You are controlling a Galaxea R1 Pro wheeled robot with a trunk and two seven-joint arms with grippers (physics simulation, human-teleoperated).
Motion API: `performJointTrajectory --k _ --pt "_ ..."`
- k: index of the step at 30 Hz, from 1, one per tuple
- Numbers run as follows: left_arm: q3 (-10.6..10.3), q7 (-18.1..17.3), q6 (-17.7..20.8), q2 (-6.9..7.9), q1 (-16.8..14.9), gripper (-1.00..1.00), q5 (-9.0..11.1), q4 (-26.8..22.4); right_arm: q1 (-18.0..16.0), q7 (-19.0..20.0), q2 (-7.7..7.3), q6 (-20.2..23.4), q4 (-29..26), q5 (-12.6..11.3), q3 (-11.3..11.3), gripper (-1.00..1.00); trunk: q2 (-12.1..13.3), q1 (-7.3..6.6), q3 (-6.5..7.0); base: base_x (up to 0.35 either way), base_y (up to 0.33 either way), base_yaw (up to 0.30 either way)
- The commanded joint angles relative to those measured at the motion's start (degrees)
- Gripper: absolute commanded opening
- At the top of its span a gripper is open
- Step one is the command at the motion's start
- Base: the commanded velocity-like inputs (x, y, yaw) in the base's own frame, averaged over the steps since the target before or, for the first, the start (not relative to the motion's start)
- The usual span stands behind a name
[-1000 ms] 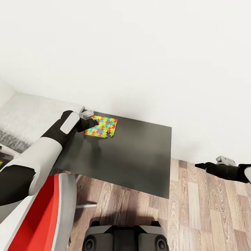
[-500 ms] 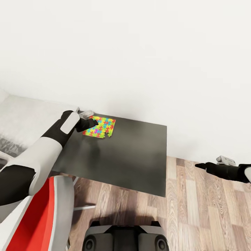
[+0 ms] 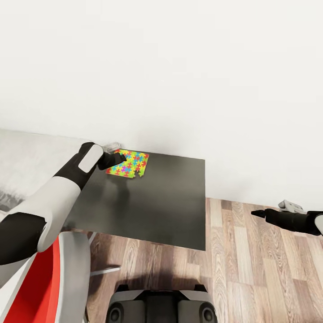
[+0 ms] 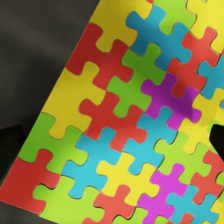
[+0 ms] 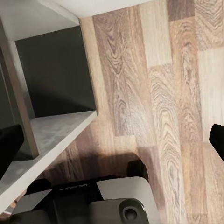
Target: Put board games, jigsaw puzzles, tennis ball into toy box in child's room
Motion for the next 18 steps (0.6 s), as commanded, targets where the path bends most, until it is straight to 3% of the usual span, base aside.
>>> performJointTrajectory --k 1,11,18 --pt "-0.4 0.3 -0.1 0.02 0.0 1.0 1.8 0.1 0.0 -0.6 -0.02 0.2 -0.1 -0.6 0.0 1.0 -0.1 0.07 -0.09 0.0 0.0 -0.032" --pt "-0.4 0.3 -0.1 -0.12 0.1 1.0 1.8 0.1 0.0 -0.6 -0.03 0.2 -0.1 -0.6 0.0 1.0 -0.1 0.07 -0.09 0.0 0.0 -0.039" --pt "-0.4 0.3 -0.2 -0.2 0.1 1.0 1.8 0.1 0.0 -0.6 -0.03 0.2 -0.1 -0.5 0.0 1.0 -0.1 0.07 -0.09 0.0 0.0 -0.19"
